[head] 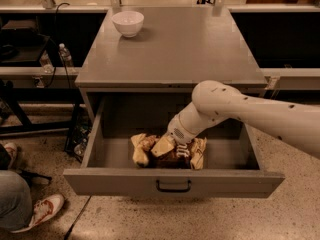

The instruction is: Pick brown chip bag from top drawer and place on counter

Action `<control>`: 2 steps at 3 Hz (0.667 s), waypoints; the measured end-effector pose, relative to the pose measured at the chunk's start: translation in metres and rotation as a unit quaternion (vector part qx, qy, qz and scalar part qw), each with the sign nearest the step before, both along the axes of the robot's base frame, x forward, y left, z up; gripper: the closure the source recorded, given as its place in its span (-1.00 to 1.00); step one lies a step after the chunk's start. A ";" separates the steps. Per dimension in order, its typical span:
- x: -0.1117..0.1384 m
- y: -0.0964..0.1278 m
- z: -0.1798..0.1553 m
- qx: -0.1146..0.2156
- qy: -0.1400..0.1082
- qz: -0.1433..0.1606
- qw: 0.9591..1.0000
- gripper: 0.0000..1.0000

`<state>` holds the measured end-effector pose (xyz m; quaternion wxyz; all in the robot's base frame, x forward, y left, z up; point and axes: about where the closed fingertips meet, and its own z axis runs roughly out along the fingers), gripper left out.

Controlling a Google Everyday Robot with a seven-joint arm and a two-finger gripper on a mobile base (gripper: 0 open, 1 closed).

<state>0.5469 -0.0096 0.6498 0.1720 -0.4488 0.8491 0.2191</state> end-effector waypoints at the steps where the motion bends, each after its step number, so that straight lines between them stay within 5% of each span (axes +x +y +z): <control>1: 0.001 -0.013 0.028 0.068 -0.016 -0.007 0.998 0.90; 2: -0.002 -0.052 0.083 0.128 -0.069 -0.013 0.989 1.00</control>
Offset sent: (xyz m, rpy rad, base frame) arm -0.0075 -0.1166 0.1610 0.3973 -0.2957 -0.0522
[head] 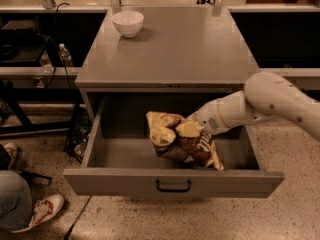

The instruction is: Pick brown chip bag from top drawer and place on counter

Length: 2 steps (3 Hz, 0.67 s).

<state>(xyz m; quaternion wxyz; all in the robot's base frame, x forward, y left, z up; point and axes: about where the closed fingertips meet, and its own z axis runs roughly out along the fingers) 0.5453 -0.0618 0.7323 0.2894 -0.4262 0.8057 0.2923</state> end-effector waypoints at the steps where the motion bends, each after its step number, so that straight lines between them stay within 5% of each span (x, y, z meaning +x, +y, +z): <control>1: -0.011 -0.042 0.062 0.013 -0.073 -0.008 0.997 1.00; 2: -0.013 -0.050 0.061 0.009 -0.078 -0.012 0.997 1.00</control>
Offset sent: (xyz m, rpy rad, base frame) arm -0.0086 -0.0347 0.0497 0.0261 -0.1173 -0.0133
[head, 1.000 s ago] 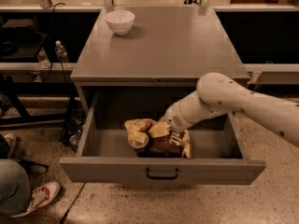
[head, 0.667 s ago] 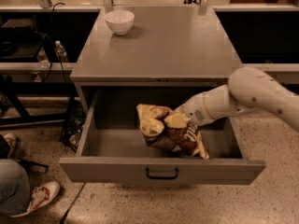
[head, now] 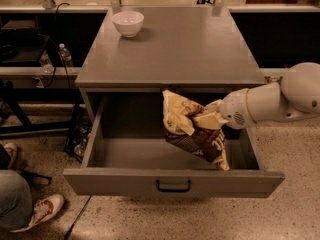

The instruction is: Pick brown chip bag from top drawer and place on counter

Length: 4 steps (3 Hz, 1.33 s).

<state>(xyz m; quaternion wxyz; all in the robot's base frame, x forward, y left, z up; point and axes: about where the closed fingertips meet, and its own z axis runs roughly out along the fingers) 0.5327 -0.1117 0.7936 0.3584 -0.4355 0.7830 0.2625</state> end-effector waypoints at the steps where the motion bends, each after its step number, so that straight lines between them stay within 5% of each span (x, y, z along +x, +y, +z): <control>1: 0.005 -0.001 0.013 -0.007 -0.019 -0.005 1.000 1.00; 2: 0.013 -0.009 0.058 -0.031 -0.081 -0.023 0.996 1.00; 3: 0.025 -0.011 0.108 -0.070 -0.150 -0.045 0.985 1.00; 4: 0.055 -0.013 0.149 -0.120 -0.208 -0.073 0.968 1.00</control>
Offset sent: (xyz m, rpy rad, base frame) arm 0.0218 -0.0245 0.1251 -0.1280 -0.3326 -0.1049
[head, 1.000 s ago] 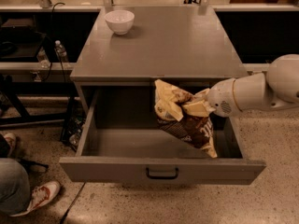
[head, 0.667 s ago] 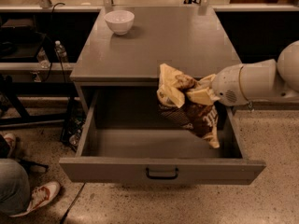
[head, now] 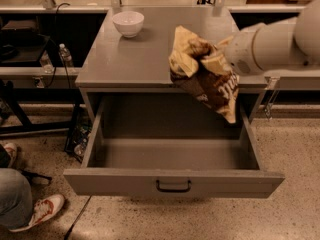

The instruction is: Pick brown chip bag from top drawer and place on counter

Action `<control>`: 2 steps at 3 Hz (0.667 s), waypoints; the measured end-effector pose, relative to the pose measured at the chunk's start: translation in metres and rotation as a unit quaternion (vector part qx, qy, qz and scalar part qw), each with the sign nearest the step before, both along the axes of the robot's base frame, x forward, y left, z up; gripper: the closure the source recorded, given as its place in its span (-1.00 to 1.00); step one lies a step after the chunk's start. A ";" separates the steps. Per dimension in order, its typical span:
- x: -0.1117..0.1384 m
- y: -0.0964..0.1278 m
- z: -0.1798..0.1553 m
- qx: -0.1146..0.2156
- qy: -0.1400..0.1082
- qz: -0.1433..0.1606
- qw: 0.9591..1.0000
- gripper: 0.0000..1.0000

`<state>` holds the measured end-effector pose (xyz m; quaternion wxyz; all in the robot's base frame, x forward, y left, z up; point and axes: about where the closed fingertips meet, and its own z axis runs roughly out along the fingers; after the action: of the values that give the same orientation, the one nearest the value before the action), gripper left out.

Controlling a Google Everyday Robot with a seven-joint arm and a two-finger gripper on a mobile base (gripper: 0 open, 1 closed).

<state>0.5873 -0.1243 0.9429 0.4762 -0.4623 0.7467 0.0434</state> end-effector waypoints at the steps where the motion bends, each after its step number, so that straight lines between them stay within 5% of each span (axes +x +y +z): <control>1: 0.010 0.004 0.004 -0.024 -0.012 -0.002 1.000 1.00; 2: 0.009 0.004 0.004 -0.023 -0.012 -0.002 1.000 1.00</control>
Offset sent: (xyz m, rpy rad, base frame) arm 0.0105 0.0049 0.0049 -0.0442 -0.0236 -0.0061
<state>0.5967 -0.1201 0.9473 0.4744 -0.4721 0.7428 0.0193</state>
